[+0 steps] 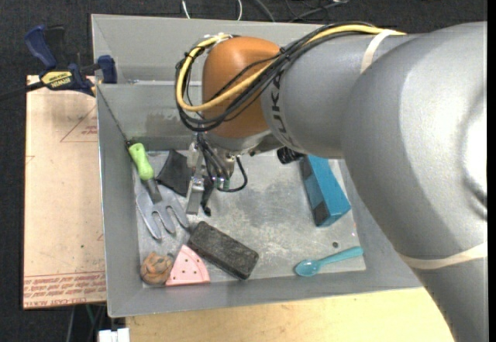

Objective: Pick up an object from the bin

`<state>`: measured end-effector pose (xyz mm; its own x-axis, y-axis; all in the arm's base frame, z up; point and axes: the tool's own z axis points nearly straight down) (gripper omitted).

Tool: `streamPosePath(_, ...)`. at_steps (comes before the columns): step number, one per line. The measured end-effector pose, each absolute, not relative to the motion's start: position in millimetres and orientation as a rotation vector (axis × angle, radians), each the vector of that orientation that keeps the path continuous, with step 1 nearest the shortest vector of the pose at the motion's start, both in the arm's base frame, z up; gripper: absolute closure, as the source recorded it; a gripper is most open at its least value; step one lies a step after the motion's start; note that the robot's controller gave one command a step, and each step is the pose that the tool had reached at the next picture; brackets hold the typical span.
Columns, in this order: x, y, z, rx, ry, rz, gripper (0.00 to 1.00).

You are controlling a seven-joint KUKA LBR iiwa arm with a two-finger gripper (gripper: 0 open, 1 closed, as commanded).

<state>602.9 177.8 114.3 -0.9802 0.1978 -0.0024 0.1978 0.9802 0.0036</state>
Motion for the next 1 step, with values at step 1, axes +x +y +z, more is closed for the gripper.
streamPosePath(1, 600.0, 160.2, 67.5, 0.572, 3.085, 0.008, 0.00)
